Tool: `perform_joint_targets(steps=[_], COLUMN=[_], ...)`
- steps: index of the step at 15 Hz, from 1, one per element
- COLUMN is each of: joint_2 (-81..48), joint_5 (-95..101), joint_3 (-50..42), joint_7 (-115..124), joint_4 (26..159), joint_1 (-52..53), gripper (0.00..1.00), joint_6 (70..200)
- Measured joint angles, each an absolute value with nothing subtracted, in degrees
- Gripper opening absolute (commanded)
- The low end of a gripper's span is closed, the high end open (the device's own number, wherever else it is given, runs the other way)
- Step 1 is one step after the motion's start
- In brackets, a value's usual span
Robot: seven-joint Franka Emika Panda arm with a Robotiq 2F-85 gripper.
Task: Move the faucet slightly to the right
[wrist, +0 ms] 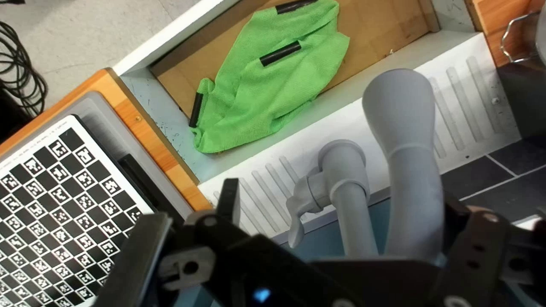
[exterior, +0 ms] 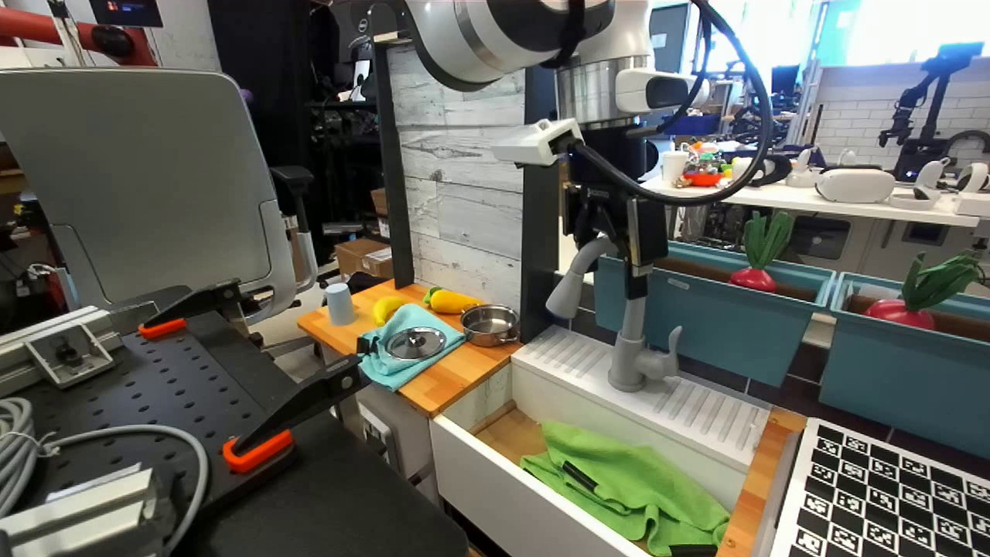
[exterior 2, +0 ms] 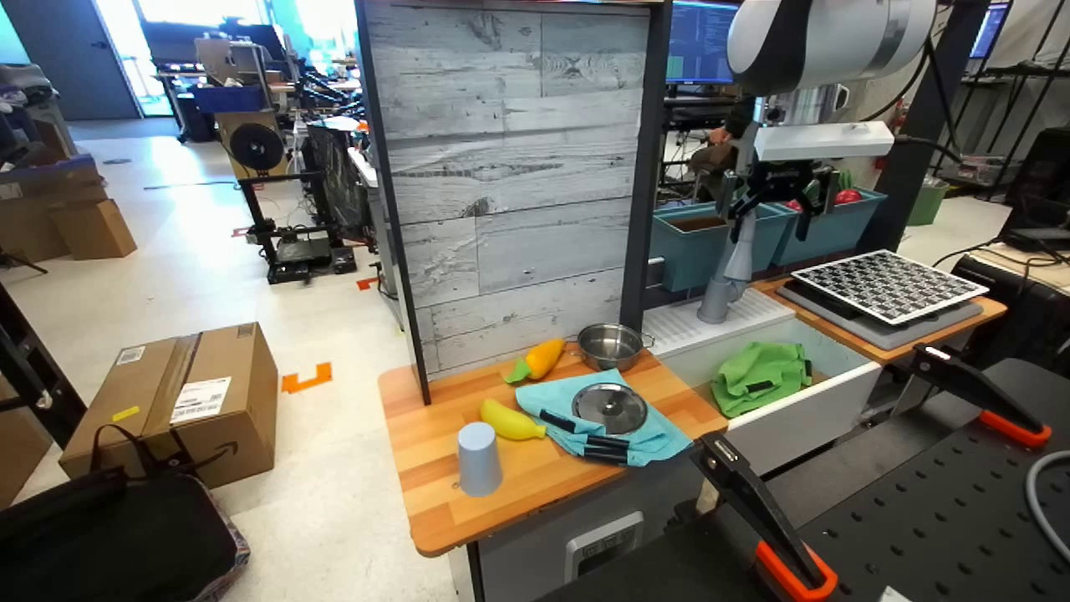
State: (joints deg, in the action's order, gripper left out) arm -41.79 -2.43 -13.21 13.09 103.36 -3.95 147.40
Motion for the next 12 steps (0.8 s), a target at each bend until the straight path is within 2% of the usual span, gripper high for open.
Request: perform_joint_targets(steps=[7,12], joint_2=[-37.3,-29.2], joint_5=[0.0,0.8], joint_3=[-12.9,-12.6], joint_7=[8.7,3.6], joint_4=[111.7,120.4], joint_1=[-3.5,-3.9], gripper=[1.00,1.00], joint_6=[157.6,157.8])
